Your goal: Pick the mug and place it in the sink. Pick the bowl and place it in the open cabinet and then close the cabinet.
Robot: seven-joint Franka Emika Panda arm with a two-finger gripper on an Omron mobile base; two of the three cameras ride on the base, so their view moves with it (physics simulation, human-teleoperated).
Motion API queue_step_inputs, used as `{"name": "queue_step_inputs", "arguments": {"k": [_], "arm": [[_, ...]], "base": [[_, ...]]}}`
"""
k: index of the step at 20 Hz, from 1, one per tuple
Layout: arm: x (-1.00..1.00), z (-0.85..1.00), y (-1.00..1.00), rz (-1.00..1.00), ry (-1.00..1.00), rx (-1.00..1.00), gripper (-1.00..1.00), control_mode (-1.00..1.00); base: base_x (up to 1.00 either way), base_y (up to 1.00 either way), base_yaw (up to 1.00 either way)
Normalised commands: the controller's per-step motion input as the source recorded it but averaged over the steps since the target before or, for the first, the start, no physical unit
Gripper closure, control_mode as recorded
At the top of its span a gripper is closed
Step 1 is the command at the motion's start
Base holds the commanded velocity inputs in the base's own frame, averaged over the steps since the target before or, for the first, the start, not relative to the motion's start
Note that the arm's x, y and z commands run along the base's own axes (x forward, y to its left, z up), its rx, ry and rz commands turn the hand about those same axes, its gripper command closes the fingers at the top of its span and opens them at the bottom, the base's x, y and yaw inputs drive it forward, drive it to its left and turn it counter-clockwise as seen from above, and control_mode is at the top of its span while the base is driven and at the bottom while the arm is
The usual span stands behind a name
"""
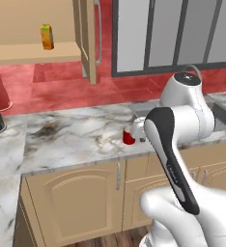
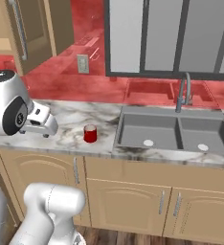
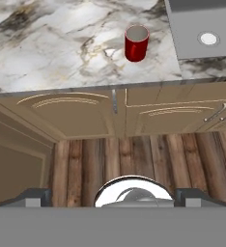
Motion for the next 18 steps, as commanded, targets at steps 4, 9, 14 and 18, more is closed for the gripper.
{"name": "queue_step_inputs", "arguments": {"k": [4, 9, 14, 18], "arm": [[0.00, 0.00, 0.00, 0.00, 0.00, 0.00, -1.00, 1.00], [0.00, 0.00, 0.00, 0.00, 0.00, 0.00, -1.00, 1.00], [0.00, 0.00, 0.00, 0.00, 0.00, 0.00, -1.00, 1.00], [0.00, 0.00, 0.00, 0.00, 0.00, 0.00, -1.00, 1.00]], "base": [[0.52, 0.00, 0.00], [0.33, -0.09, 0.01], [0.04, -0.33, 0.02], [0.00, -0.17, 0.00]]}}
